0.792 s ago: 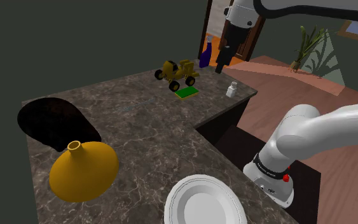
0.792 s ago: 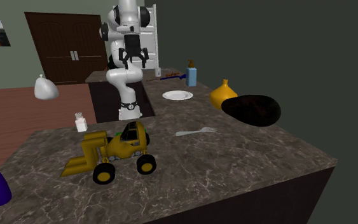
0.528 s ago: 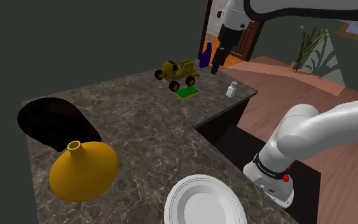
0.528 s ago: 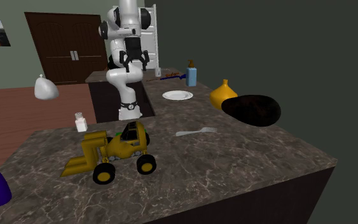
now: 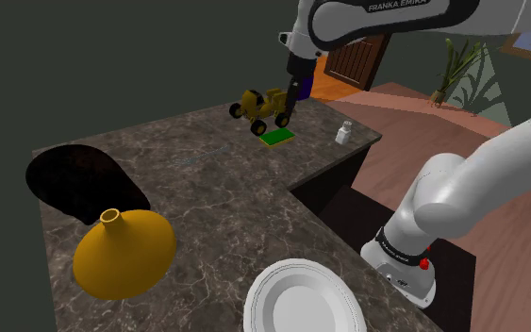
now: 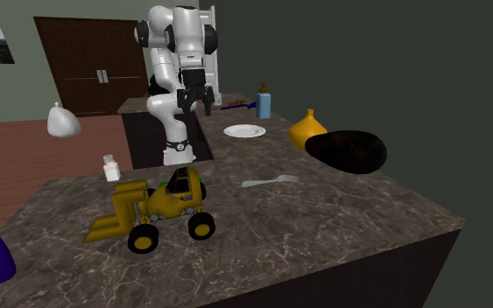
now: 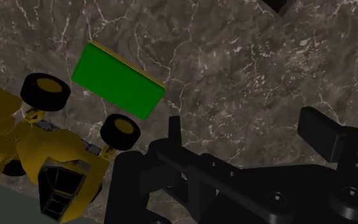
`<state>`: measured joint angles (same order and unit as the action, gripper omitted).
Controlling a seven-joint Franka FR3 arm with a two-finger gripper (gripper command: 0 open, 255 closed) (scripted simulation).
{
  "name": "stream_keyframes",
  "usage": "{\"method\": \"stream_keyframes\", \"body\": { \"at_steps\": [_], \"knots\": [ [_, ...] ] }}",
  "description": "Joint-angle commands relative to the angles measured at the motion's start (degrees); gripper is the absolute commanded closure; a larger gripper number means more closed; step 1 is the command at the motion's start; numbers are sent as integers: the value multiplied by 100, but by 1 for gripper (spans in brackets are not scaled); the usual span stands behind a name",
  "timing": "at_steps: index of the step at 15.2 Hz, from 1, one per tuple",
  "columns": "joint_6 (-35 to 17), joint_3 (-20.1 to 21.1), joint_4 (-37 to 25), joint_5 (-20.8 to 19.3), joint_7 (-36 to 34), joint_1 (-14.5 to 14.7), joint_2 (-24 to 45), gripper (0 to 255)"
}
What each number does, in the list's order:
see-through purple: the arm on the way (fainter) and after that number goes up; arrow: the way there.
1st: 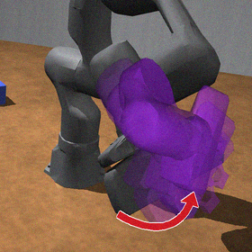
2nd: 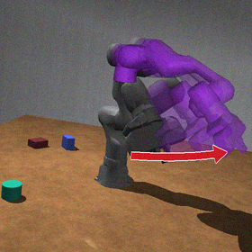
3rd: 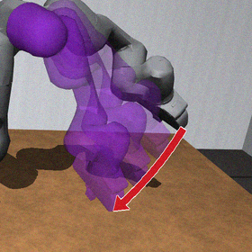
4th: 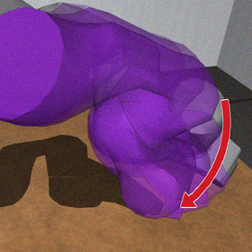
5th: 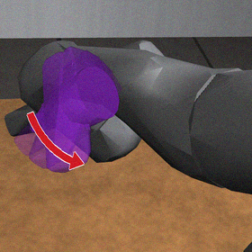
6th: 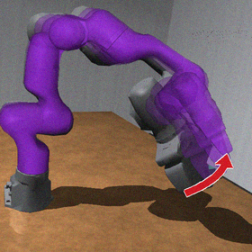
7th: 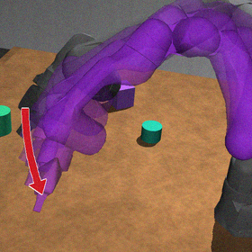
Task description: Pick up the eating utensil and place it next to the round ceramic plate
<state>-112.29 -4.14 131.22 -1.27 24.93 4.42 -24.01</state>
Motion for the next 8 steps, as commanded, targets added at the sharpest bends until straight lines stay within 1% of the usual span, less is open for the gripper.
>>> {"method": "stream_keyframes", "body": {
  "at_steps": [1, 8],
  "knots": [
    [-222, -32, -167, 30, 357, 116, 397, 0],
    [-798, -51, -1012, 203, 1576, 422, 1886, 0]
  ]
}}
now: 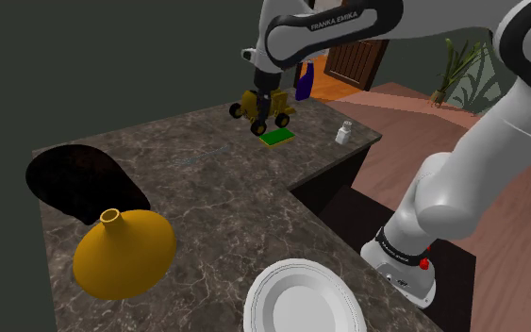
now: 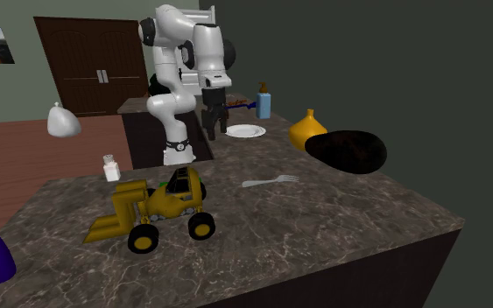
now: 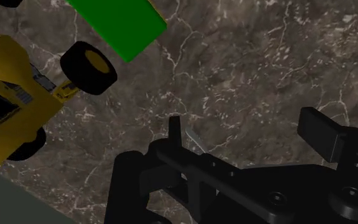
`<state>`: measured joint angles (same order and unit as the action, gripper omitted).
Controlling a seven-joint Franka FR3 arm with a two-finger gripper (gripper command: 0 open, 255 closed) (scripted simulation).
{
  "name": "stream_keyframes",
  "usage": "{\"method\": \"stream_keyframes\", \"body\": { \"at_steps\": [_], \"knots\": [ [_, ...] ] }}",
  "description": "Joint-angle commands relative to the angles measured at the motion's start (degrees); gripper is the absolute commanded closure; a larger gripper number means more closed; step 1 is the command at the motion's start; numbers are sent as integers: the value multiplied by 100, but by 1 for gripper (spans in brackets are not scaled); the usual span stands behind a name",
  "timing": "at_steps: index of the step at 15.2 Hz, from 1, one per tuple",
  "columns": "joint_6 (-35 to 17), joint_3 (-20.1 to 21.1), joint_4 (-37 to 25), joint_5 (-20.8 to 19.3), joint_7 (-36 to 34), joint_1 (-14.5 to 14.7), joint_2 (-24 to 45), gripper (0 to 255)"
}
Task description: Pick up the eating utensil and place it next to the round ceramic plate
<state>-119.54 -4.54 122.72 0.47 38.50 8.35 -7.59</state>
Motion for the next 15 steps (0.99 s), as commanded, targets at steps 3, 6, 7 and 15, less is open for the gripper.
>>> {"method": "stream_keyframes", "body": {
  "at_steps": [3, 6, 7, 15],
  "knots": [
    [-230, 54, -587, 102, 708, 120, 858, 0],
    [-340, 155, -1040, 149, 1163, 193, 1454, 0],
    [-367, 195, -1197, 157, 1306, 216, 1649, 0],
    [-450, 523, -2372, 90, 2218, 384, 2980, 0]
  ]
}}
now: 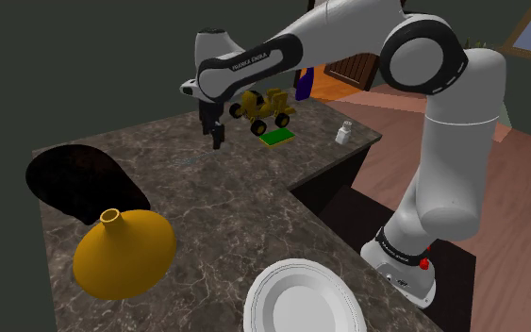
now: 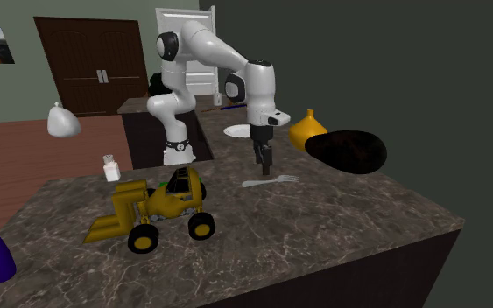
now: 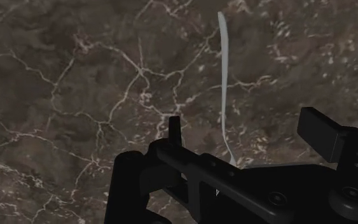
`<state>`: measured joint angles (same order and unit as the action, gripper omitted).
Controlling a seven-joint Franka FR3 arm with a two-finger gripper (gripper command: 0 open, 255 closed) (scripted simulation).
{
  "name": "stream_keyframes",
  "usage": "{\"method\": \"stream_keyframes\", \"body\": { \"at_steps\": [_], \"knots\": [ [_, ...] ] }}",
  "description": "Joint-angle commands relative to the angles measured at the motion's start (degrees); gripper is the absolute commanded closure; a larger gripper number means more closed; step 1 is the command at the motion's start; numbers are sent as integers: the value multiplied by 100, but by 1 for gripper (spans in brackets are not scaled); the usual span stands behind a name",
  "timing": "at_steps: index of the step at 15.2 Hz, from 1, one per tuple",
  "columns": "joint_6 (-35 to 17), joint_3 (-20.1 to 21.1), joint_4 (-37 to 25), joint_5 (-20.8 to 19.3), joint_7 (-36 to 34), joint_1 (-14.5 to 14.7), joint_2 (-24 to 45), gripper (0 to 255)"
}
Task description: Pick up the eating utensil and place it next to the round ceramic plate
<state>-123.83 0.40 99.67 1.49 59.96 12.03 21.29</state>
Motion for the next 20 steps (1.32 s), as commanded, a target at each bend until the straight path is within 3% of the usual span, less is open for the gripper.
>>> {"method": "stream_keyframes", "body": {
  "at_steps": [1, 7, 15, 16, 20],
  "knots": [
    [-84, 29, -42, -11, 72, 17, 129, 0],
    [-481, 32, 91, -10, 73, 24, 393, 0],
    [-481, 32, 91, -10, 73, 24, 393, 0],
    [-481, 32, 91, -10, 73, 24, 393, 255],
    [-481, 32, 91, -10, 73, 24, 393, 255]
  ]
}}
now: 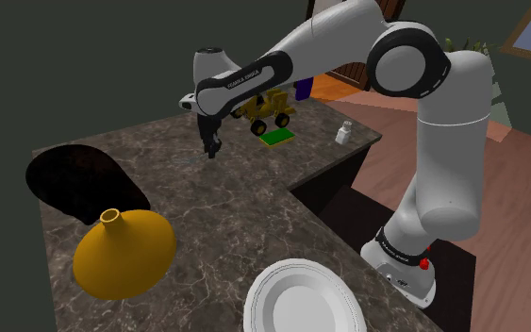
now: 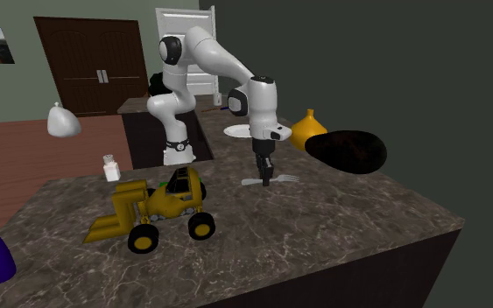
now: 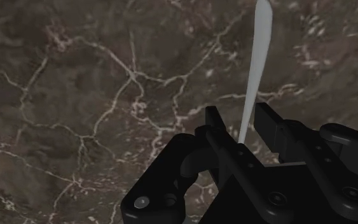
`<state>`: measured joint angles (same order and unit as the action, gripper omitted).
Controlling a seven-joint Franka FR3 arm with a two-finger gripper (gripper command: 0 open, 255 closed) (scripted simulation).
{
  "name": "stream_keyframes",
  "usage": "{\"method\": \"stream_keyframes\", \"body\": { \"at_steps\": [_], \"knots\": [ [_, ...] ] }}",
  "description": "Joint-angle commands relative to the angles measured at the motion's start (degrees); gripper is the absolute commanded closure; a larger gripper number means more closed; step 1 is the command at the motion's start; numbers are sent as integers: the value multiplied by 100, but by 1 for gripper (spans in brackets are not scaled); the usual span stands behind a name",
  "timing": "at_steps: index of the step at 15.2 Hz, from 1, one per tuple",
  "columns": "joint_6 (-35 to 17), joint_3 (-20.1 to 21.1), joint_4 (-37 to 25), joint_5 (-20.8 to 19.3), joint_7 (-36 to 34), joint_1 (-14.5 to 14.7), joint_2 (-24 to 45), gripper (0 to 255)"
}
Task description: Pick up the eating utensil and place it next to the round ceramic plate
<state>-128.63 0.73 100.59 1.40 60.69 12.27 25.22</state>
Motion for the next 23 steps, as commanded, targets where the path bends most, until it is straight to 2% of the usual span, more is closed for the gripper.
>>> {"method": "stream_keyframes", "body": {
  "at_steps": [1, 5, 23],
  "knots": [
    [-1, 0, 0, 0, 0, 0, 0, 255],
    [-1, 0, 0, 0, 0, 0, 0, 255],
    [1172, -3, -633, -9, -27, -2, -541, 255]
  ]
}}
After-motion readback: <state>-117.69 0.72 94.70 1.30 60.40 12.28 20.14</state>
